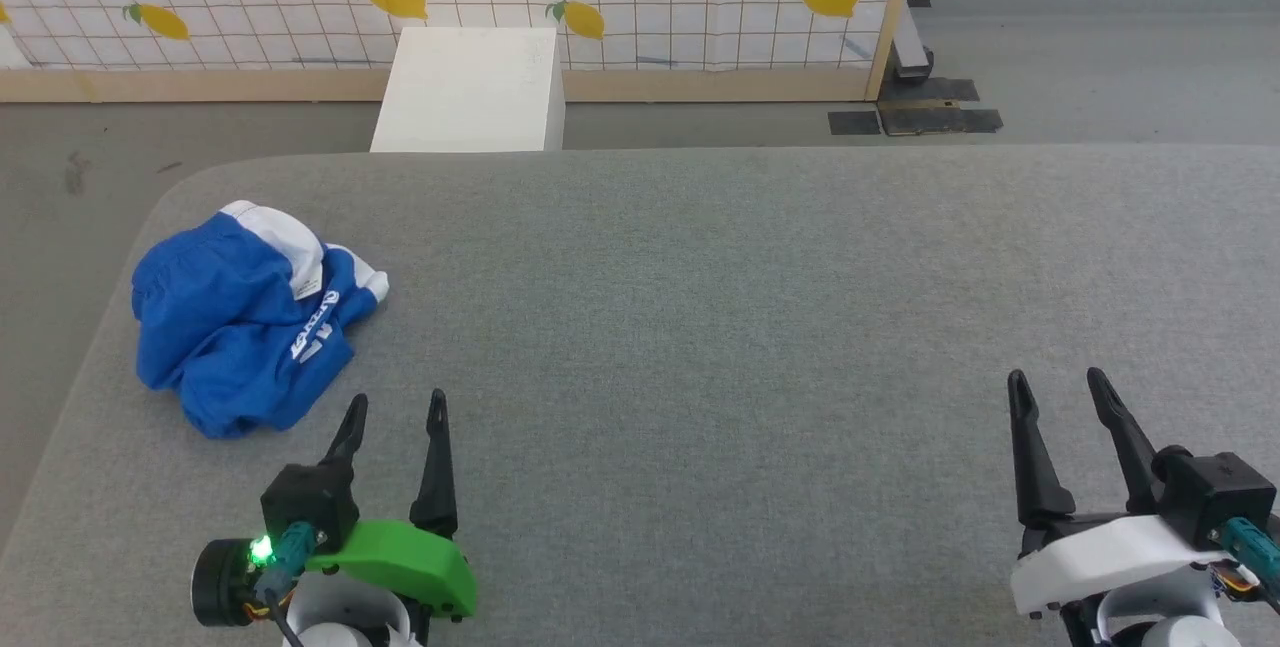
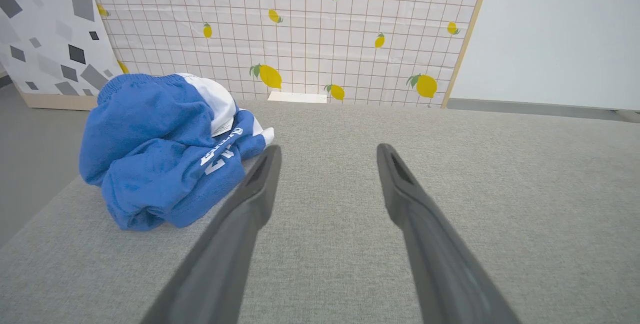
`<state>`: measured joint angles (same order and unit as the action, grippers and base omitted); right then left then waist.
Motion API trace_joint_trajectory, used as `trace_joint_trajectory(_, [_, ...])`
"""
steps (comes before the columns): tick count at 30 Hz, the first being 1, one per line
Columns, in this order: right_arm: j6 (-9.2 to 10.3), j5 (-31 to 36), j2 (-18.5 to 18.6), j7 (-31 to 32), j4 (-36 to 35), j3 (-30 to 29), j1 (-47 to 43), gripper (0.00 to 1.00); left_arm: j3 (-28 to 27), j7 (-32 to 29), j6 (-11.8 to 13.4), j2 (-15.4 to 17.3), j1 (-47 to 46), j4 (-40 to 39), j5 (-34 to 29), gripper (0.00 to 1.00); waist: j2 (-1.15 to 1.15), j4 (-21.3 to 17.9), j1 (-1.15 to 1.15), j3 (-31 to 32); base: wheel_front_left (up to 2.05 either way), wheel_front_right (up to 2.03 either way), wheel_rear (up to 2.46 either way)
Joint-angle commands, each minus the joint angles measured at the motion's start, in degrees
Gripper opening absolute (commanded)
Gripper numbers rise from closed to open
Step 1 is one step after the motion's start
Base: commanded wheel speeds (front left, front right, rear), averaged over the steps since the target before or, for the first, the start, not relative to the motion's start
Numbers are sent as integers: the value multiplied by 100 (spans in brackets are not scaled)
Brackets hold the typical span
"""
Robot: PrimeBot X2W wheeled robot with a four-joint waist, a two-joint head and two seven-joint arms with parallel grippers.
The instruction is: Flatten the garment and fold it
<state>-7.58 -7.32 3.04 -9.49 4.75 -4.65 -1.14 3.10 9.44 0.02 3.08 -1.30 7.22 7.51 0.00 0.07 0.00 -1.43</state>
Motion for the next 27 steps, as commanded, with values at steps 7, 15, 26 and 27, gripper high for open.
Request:
trace_joint_trajectory(7, [6, -108, -11, -135, 90, -54, -8, 100, 29, 142, 1, -15, -134, 79, 148, 100, 0, 29, 0, -18, 0, 0, 0])
trace_joint_trajectory(15, [7, -145, -12, -229, 176, -52, 26, 100, 48, 235, 8, -16, -157, 153, 219, 100, 0, 123, 0, -14, 0, 0, 0])
trace_joint_trajectory(26, [8, -117, -14, -360, 256, -56, 39, 100, 1, 366, 46, -17, -205, 227, 288, 100, 0, 803, 0, -70, 0, 0, 0])
trace_joint_trajectory(27, [8, -111, -14, -373, 265, -46, 42, 100, -16, 379, 44, -18, -205, 236, 292, 100, 0, 907, 0, -79, 0, 0, 0])
